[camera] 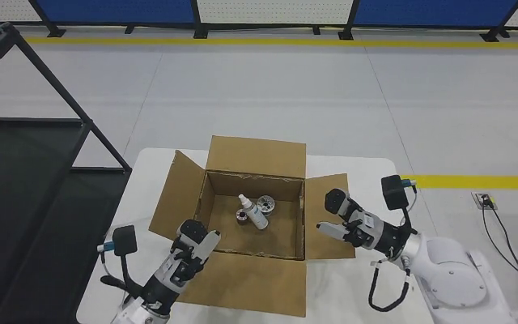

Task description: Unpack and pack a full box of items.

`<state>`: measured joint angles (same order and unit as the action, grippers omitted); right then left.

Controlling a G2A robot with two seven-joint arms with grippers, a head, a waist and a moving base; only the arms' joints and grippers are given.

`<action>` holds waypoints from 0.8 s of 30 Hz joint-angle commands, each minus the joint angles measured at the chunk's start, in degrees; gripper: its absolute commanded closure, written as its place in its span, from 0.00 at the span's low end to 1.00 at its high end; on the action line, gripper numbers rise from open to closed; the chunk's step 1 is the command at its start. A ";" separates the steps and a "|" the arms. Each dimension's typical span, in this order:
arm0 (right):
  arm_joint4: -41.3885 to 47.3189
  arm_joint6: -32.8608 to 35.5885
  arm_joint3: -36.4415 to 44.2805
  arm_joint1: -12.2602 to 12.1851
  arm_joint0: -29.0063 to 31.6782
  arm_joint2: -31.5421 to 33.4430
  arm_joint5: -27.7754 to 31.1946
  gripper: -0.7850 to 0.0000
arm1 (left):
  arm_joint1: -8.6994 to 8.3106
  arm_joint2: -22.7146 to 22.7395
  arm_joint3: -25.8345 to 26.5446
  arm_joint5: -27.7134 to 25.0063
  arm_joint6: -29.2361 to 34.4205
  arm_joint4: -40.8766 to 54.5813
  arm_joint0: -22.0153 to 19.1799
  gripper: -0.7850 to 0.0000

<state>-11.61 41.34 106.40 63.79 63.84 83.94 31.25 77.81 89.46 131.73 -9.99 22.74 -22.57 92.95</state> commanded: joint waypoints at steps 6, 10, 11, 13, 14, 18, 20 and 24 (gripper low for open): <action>-10.53 3.70 1.34 0.73 -7.00 -10.58 -5.94 0.00 | 0.25 1.47 0.17 3.21 -5.65 6.92 -1.34 0.00; -17.97 5.29 -0.88 1.91 -14.36 -18.98 -10.16 0.00 | 0.17 8.54 -0.31 3.81 -8.49 14.03 0.50 0.00; -20.15 6.01 -1.80 2.26 -16.43 -21.11 -11.27 0.00 | 0.12 10.62 -0.64 3.59 -8.82 15.72 1.33 0.00; -23.72 7.11 -3.93 3.12 -20.53 -25.50 -13.49 0.00 | 0.08 15.01 -1.32 3.30 -9.95 18.76 3.16 0.00; -25.81 7.59 -5.28 3.61 -22.60 -27.65 -14.99 0.00 | 0.07 16.98 -1.58 2.95 -10.28 20.39 4.11 0.00; -29.27 9.19 -12.13 6.02 -30.13 -36.04 -17.94 0.00 | 0.10 23.73 -2.86 1.24 -11.01 26.78 7.65 0.00; -29.72 9.84 -16.51 7.34 -33.60 -39.29 -19.40 0.00 | 0.12 26.25 -3.30 0.56 -11.26 29.00 8.94 0.00; -28.25 9.54 -24.90 10.17 -39.17 -44.72 -20.38 0.00 | 0.14 28.74 -4.06 0.04 -10.97 31.57 10.29 0.00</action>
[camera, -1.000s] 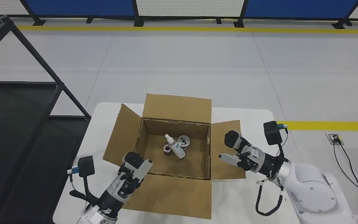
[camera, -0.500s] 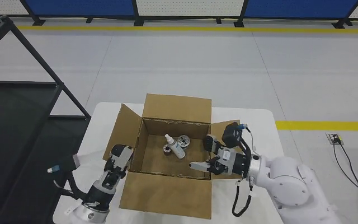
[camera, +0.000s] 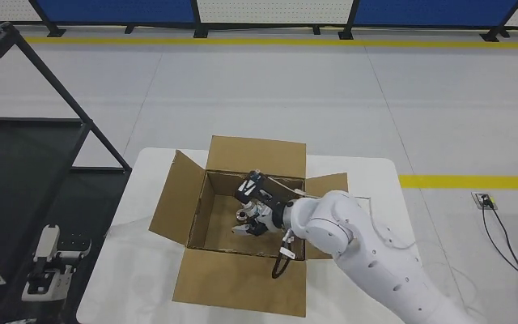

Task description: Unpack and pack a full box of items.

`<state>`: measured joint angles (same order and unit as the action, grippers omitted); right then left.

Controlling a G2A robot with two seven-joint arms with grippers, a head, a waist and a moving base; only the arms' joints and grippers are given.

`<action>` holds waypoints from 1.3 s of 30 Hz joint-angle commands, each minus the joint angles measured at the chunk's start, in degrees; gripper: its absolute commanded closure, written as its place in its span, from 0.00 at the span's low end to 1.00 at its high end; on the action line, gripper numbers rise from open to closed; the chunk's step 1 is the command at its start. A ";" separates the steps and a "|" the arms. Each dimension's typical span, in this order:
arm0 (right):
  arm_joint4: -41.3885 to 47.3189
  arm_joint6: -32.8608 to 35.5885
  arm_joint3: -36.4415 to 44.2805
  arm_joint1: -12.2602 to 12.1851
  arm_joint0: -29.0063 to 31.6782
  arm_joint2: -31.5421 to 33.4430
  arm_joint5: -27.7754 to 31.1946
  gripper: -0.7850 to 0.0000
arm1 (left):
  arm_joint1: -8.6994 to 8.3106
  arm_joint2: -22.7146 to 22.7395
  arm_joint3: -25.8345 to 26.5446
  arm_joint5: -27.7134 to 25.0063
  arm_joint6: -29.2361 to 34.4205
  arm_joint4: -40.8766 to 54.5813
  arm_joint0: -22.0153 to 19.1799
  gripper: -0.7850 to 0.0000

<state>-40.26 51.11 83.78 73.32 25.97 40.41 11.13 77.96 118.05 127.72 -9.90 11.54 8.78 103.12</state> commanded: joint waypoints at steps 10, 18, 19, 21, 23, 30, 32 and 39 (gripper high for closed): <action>2.09 -0.83 -18.80 7.42 -10.02 -9.95 -3.71 0.00 | -0.01 0.16 -0.05 -0.05 0.23 0.23 0.13 0.00; 1.32 -2.97 -26.03 10.92 -12.22 -12.52 -5.10 0.00 | -0.01 0.16 -0.05 -0.05 0.23 0.23 0.13 0.00; 0.85 -2.65 -26.70 11.31 -12.42 -12.91 -5.55 0.05 | -0.01 0.16 -0.05 -0.05 0.23 0.23 0.13 0.00; 0.86 -2.46 -27.95 12.02 -12.65 -13.29 -5.62 0.11 | -0.01 0.16 -0.05 -0.05 0.23 0.23 0.13 0.00; 0.79 -2.47 -29.33 12.62 -12.91 -13.47 -5.39 0.18 | -0.01 0.16 -0.05 -0.05 0.23 0.23 0.13 0.00; -1.00 -4.61 -32.31 14.42 -13.32 -13.89 -5.98 0.52 | -0.01 0.16 -0.05 -0.05 0.23 0.23 0.13 0.00; -1.67 -4.78 -33.11 14.94 -13.43 -14.08 -6.54 0.51 | -0.01 0.16 -0.05 -0.05 0.23 0.23 0.13 0.00; -2.49 -4.38 -35.74 16.50 -14.06 -14.04 -5.84 0.78 | -0.01 0.16 -0.05 -0.05 0.23 0.23 0.13 0.00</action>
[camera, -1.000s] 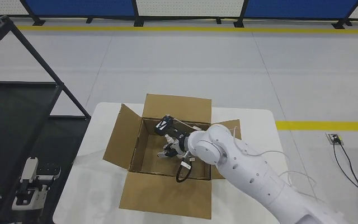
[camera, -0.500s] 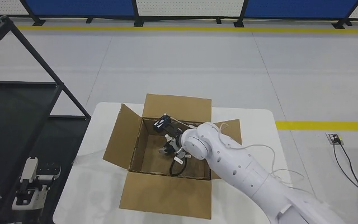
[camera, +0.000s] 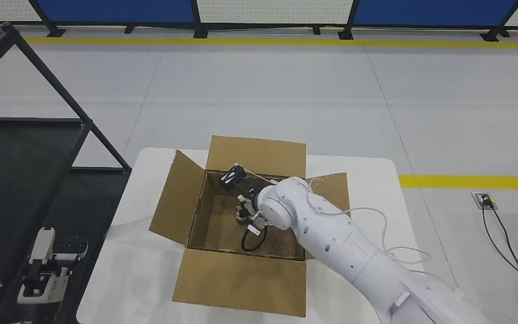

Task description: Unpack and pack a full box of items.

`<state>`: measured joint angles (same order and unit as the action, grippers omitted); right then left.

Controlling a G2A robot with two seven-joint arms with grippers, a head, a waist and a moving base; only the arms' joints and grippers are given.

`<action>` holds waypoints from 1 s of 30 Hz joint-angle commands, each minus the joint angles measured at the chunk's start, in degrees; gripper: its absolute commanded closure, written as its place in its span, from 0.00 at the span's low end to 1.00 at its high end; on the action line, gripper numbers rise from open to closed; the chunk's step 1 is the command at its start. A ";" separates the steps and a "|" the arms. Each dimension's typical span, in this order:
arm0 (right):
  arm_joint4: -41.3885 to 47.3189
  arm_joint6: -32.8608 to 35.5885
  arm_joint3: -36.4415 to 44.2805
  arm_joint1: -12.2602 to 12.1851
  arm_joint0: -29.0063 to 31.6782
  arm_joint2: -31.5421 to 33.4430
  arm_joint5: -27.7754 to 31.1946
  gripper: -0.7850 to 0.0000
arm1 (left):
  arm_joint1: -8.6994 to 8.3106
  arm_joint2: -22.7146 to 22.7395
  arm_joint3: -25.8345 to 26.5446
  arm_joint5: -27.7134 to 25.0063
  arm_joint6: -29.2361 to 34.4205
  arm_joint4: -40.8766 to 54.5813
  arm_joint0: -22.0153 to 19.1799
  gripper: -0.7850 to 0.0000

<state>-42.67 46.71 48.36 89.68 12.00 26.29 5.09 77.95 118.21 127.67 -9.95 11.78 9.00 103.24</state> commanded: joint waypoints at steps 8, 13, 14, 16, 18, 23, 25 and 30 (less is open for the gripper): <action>-1.88 -0.15 -0.09 0.38 0.03 1.81 0.01 1.00 | 0.00 0.00 0.00 0.00 0.00 0.00 0.00 0.00; -3.56 -0.29 4.03 -1.06 1.74 4.71 -0.47 1.00 | 0.00 0.00 0.00 0.00 0.00 0.00 0.00 0.00; -4.05 -0.19 5.32 -1.55 2.36 5.49 -0.46 1.00 | 0.00 0.00 0.00 0.00 0.00 0.00 0.00 0.00; -4.92 0.15 8.46 -2.71 4.02 7.42 -0.39 1.00 | 0.00 0.00 0.00 0.00 0.00 0.00 0.00 0.00; -5.66 0.96 12.32 -4.10 6.12 9.86 0.03 1.00 | 0.00 0.00 0.00 0.00 0.00 0.00 0.00 0.00; -8.01 2.64 24.61 -8.11 13.78 17.79 2.40 1.00 | 0.00 0.00 0.00 0.00 0.00 0.00 0.00 0.00; -9.07 2.81 30.44 -9.64 17.66 21.35 3.51 1.00 | 0.00 0.00 0.00 0.00 0.00 0.00 0.00 0.00; -10.85 1.55 43.73 -12.64 27.52 29.96 6.79 1.00 | 0.00 0.00 0.00 0.00 0.00 0.00 0.00 0.00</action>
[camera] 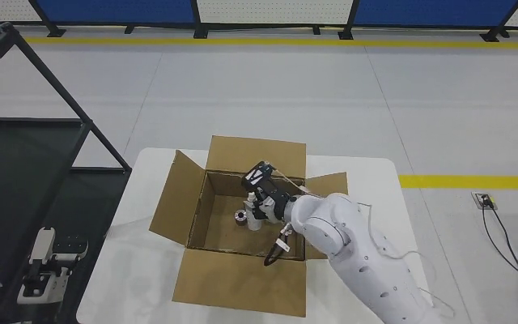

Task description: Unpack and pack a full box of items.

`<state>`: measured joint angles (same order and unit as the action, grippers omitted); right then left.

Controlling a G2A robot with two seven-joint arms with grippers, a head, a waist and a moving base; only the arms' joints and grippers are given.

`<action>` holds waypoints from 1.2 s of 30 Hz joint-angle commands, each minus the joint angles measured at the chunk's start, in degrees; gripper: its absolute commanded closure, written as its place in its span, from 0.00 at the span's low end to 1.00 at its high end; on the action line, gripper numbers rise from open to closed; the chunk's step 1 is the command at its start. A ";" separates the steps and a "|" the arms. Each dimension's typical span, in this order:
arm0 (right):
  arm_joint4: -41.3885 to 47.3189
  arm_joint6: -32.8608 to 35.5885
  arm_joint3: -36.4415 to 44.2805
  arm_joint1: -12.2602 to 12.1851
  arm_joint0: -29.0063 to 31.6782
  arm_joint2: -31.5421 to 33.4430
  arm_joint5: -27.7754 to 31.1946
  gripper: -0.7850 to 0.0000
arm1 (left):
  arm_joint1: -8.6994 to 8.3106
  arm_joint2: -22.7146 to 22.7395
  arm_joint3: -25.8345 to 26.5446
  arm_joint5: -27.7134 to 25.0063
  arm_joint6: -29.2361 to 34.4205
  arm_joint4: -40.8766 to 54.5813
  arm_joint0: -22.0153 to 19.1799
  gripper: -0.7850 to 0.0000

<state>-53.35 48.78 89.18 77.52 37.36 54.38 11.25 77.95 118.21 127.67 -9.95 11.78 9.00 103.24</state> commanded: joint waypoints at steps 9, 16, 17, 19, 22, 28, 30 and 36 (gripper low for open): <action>-0.47 -2.39 11.99 -2.20 9.94 7.99 3.61 1.00 | 0.00 0.00 0.00 0.00 0.00 0.00 0.00 0.00; -0.47 -2.39 11.99 -2.20 9.94 7.99 3.61 1.00 | 0.00 0.00 0.00 0.00 0.00 0.00 0.00 0.00; -0.47 -2.39 11.99 -2.20 9.94 7.99 3.61 1.00 | 0.00 0.00 0.00 0.00 0.00 0.00 0.00 0.00; -0.21 -3.52 12.11 -2.22 10.56 7.67 4.49 1.00 | 0.00 0.00 0.00 0.00 0.00 0.00 0.00 0.00; -0.50 -6.73 13.87 -2.46 11.02 9.36 5.51 1.00 | 0.00 0.00 0.00 0.00 0.00 0.00 0.00 0.00; -0.70 -12.89 21.86 -4.04 18.25 19.72 6.94 1.00 | 0.00 0.00 0.00 0.00 0.00 0.00 0.00 0.00; -1.05 -15.03 24.51 -4.53 21.44 23.85 6.36 1.00 | 0.00 0.00 0.00 0.00 0.00 0.00 0.00 0.00; -1.59 -22.20 30.16 -5.50 30.86 35.16 4.24 1.00 | 0.00 0.00 0.00 0.00 0.00 0.00 0.00 0.00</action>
<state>-54.90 27.82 118.70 72.13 66.62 87.37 15.94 77.95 118.21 127.67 -9.95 11.78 9.00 103.24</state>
